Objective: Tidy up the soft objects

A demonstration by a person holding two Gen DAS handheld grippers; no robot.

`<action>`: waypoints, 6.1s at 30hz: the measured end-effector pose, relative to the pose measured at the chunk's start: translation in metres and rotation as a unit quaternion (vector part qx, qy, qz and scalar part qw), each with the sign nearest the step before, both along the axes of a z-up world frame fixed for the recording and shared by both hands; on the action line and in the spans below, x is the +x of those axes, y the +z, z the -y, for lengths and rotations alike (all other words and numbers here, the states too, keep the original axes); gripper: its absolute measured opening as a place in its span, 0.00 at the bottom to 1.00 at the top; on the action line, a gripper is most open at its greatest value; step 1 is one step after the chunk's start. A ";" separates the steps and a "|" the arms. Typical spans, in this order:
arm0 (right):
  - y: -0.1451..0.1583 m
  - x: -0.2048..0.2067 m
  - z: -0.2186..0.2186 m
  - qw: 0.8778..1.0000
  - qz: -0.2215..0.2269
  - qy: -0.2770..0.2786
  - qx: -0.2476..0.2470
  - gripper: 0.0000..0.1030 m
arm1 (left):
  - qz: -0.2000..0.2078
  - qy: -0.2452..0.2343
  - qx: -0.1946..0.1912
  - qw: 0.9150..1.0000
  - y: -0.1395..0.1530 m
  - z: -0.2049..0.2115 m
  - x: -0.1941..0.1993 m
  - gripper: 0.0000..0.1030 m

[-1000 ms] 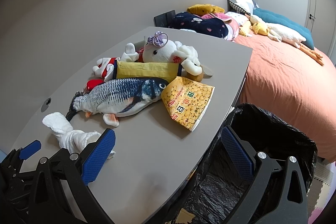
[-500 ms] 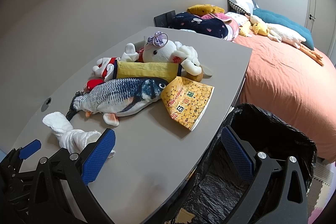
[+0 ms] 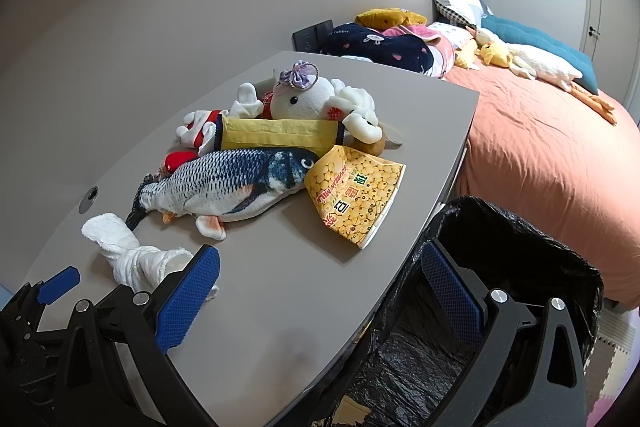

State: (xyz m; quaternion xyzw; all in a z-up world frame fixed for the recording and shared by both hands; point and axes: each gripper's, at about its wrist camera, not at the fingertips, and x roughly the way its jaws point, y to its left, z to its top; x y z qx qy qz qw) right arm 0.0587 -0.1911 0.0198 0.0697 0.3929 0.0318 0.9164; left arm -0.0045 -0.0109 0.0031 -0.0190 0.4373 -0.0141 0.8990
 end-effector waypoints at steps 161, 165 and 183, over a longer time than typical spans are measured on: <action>-0.009 -0.056 0.188 0.982 0.042 -0.179 0.050 0.79 | -0.034 -0.182 -0.022 0.982 -0.019 0.159 0.016 0.95; -0.010 -0.046 0.178 0.984 0.042 -0.163 0.054 0.79 | -0.032 -0.165 -0.019 0.986 -0.018 0.145 0.024 0.95; -0.014 0.025 0.127 0.993 0.019 -0.103 0.046 0.80 | -0.028 -0.084 -0.017 0.996 -0.014 0.075 0.078 0.95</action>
